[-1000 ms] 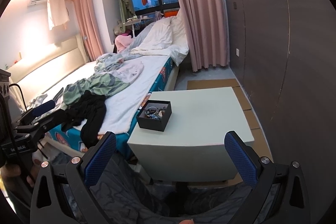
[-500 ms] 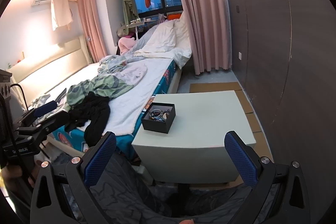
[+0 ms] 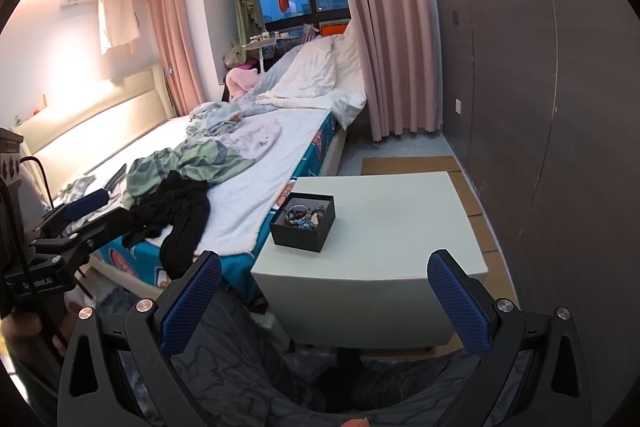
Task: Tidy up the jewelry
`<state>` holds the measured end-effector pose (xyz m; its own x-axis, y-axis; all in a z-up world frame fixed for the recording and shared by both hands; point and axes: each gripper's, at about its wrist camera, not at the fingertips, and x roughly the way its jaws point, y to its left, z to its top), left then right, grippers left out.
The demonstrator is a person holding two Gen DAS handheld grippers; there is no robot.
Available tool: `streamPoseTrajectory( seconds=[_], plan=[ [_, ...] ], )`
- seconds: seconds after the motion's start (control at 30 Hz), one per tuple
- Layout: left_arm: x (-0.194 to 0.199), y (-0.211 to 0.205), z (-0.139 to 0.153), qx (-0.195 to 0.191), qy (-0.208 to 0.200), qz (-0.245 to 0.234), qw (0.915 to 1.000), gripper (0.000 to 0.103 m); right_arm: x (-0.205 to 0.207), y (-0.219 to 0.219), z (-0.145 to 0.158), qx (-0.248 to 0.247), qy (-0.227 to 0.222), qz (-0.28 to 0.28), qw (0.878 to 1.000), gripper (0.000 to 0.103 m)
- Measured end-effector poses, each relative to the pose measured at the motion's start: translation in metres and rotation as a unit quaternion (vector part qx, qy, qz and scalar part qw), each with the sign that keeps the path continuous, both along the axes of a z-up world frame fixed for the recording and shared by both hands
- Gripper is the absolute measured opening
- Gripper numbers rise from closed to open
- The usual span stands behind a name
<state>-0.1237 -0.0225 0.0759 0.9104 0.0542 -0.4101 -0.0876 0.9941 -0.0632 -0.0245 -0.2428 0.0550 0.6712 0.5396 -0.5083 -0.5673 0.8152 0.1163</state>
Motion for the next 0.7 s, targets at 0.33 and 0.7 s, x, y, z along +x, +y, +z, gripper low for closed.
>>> streamPoseTrajectory(
  seconds=[0.33,0.7],
  plan=[
    [-0.0018,0.0003,-0.0023,0.001,-0.006,0.0,1.0,0.103,0.0014,0.0007,-0.0018,-0.003,0.001,0.001,1.0,0.103],
    [-0.0075,0.0016,-0.0042,-0.001,-0.007,0.004,1.0,0.102,0.002,0.0009,-0.0024,-0.002,0.003,0.001,1.0,0.103]
  ],
)
